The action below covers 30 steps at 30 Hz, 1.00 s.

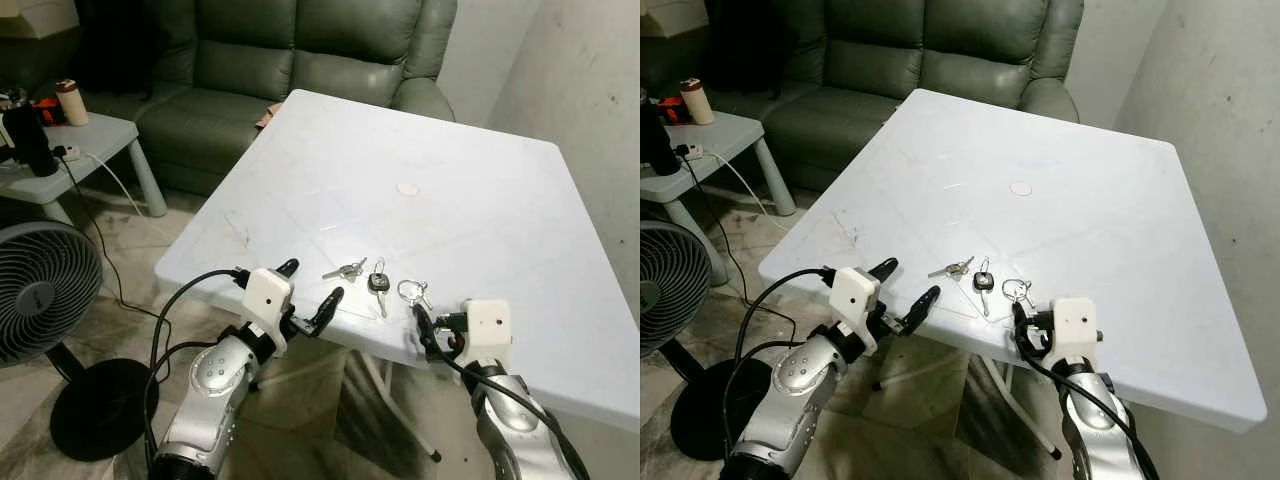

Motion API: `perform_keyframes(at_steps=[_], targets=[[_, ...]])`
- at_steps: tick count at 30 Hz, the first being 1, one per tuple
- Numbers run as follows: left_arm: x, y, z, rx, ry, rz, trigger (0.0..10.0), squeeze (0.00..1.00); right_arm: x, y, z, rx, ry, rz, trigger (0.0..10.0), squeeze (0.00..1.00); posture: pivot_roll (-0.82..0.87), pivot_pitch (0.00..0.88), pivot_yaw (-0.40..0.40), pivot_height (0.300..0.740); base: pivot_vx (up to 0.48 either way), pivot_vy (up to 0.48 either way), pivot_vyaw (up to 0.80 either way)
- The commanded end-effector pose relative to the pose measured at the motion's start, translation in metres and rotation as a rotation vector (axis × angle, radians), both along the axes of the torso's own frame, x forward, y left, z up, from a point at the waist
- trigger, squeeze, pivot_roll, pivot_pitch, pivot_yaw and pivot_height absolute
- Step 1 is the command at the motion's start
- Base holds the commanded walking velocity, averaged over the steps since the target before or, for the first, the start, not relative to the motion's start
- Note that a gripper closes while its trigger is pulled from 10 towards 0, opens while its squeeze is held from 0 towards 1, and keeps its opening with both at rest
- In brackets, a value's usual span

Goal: Hang keys on a hook

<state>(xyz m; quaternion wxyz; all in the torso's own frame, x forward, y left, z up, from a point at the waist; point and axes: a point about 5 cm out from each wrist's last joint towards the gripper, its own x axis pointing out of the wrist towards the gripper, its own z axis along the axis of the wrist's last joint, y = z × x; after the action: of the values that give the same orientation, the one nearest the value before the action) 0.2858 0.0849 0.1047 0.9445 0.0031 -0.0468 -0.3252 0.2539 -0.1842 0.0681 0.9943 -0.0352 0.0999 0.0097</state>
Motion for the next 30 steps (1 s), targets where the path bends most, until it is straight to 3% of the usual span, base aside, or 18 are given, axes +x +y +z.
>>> perform_keyframes(at_steps=[1,3,4,5,6,9,10,11,12,21,30], targets=[[-0.001,-0.003,0.002,0.011,-0.005,-0.023,10.0,0.00,-0.003,-0.005,0.004,-0.024,-0.029,-0.030,10.0,0.00,0.01,0.055,-0.065,0.740,0.000,0.000,0.00],[-0.001,-0.003,0.003,0.013,-0.005,-0.024,10.0,0.00,-0.006,-0.006,0.004,-0.019,-0.029,-0.042,6.4,0.00,0.00,0.057,-0.063,0.740,0.000,0.000,0.00],[0.000,-0.002,0.003,0.013,-0.005,-0.026,10.0,0.00,-0.006,-0.006,0.004,-0.020,-0.015,-0.050,6.4,0.00,0.00,0.057,-0.061,0.740,0.000,0.000,0.00],[0.000,-0.002,0.003,0.015,-0.005,-0.025,10.0,0.00,-0.007,-0.006,0.004,-0.014,-0.019,-0.055,1.1,0.00,0.00,0.057,-0.061,0.740,0.000,0.000,0.00],[0.001,-0.002,0.004,0.018,-0.005,-0.022,10.0,0.00,-0.008,-0.006,0.005,-0.014,-0.027,-0.066,0.0,0.00,0.00,0.057,-0.061,0.740,0.000,0.000,0.00],[0.002,-0.001,0.005,0.020,-0.006,-0.019,10.0,0.00,-0.008,-0.004,0.006,-0.007,-0.024,-0.065,0.2,0.00,0.00,0.057,-0.061,0.740,0.000,0.000,0.00],[0.003,-0.001,0.005,0.020,-0.006,-0.019,10.0,0.00,-0.008,-0.003,0.006,-0.003,-0.029,-0.056,2.9,0.00,0.00,0.057,-0.061,0.740,0.000,0.000,0.00],[0.003,-0.001,0.005,0.020,-0.006,-0.019,10.0,0.00,-0.008,-0.002,0.007,-0.002,-0.033,-0.049,2.9,0.00,0.00,0.057,-0.061,0.740,0.000,0.000,0.00],[0.003,-0.001,0.006,0.020,-0.007,-0.018,10.0,0.00,-0.007,0.001,0.009,0.015,-0.040,-0.038,9.7,0.00,0.00,0.057,-0.061,0.740,0.000,0.000,0.00],[0.002,-0.001,0.007,0.017,-0.009,-0.010,10.0,0.00,-0.005,0.020,0.014,0.093,-0.027,0.055,10.0,0.00,0.01,0.056,-0.062,0.740,0.000,0.000,0.00],[0.001,-0.001,0.007,0.011,-0.006,0.003,10.0,0.00,-0.001,0.035,0.015,0.103,-0.003,0.070,10.0,0.00,0.03,0.057,-0.070,0.740,0.000,0.000,0.00]])
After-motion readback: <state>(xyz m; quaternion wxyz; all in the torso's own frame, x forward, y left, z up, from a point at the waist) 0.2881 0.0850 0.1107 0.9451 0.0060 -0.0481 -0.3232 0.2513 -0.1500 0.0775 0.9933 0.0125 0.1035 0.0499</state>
